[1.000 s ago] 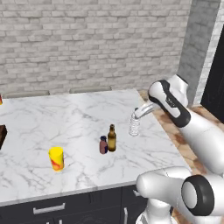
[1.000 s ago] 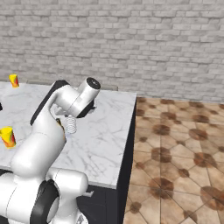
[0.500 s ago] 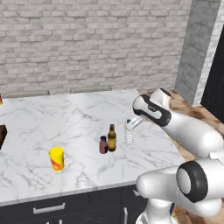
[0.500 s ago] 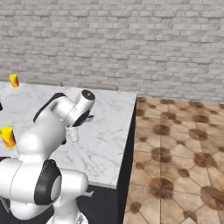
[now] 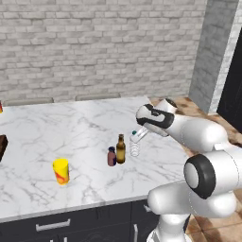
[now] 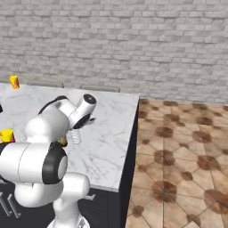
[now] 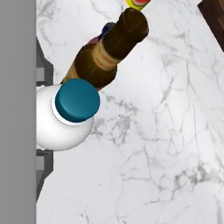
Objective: Place the drinks on the dining counter in a tight cluster.
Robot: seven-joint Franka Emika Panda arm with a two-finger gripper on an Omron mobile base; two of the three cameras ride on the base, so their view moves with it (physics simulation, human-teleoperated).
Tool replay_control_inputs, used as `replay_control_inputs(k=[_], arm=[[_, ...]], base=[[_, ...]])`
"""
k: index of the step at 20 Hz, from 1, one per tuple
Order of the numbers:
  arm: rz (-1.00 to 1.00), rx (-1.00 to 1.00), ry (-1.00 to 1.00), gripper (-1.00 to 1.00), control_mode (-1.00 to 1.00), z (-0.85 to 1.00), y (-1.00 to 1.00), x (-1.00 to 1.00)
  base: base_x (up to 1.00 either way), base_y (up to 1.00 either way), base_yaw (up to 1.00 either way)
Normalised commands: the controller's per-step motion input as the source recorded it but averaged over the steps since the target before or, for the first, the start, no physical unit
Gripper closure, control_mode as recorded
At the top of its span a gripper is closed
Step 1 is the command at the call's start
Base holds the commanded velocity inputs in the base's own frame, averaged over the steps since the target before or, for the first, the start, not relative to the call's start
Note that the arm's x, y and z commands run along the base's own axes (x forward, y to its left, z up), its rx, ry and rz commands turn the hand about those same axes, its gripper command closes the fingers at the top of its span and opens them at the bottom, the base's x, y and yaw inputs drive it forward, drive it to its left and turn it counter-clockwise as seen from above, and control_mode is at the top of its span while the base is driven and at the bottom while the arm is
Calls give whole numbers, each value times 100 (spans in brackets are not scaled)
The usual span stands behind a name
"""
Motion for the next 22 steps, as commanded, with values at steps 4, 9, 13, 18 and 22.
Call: replay_control_inputs(k=[4, 9, 13, 18, 22], arm=[[5, 0, 4, 100, -100, -17, 0, 20], [5, 6, 3, 100, -100, -6, 0, 2], [3, 9, 4, 100, -100, -1, 0, 0], [0, 7, 0, 100, -100, -19, 13, 2], [0, 2, 0, 100, -100, -4, 16, 4]], base=[[0, 0, 0], [0, 0, 0], [0, 0, 0], [0, 0, 0], [0, 0, 0]])
